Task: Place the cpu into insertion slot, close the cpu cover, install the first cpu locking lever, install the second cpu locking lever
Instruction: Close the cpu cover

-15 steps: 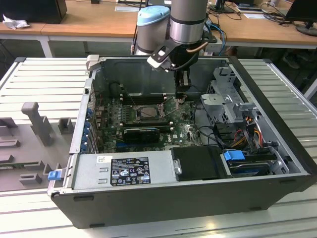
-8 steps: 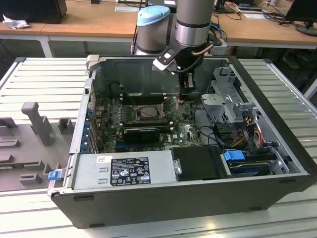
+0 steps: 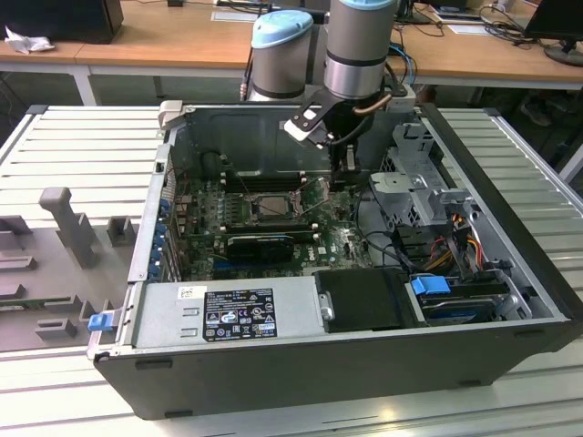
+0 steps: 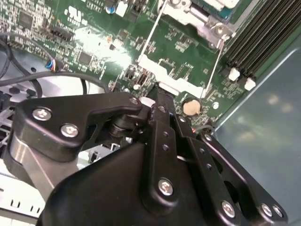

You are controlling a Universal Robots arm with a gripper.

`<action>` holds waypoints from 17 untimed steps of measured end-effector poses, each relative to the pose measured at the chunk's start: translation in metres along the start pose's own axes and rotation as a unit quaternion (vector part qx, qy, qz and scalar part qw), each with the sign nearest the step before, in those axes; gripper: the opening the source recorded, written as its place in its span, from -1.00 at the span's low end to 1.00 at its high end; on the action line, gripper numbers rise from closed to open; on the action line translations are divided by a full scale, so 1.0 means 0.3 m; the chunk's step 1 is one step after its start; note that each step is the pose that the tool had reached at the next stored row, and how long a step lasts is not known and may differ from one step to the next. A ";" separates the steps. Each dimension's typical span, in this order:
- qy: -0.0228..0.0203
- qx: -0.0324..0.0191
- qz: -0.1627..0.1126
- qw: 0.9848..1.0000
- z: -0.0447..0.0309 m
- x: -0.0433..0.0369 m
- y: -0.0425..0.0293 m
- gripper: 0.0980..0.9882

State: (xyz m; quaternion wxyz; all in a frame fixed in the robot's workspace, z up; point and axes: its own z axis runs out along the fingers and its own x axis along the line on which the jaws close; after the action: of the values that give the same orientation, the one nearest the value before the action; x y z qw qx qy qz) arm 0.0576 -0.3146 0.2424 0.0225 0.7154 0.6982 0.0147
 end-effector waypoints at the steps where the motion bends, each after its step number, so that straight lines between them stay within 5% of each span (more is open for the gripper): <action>1: 0.000 0.000 0.000 1.000 0.000 0.000 -0.006 -0.98; 8: 0.000 0.000 0.000 1.000 -0.002 -0.001 -0.037 -0.98; 17: 0.000 0.000 0.000 1.000 -0.004 -0.001 -0.041 -0.98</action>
State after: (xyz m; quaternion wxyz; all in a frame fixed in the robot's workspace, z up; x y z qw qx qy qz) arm 0.0454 -0.3146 0.2429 0.0223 0.7154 0.6982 0.0148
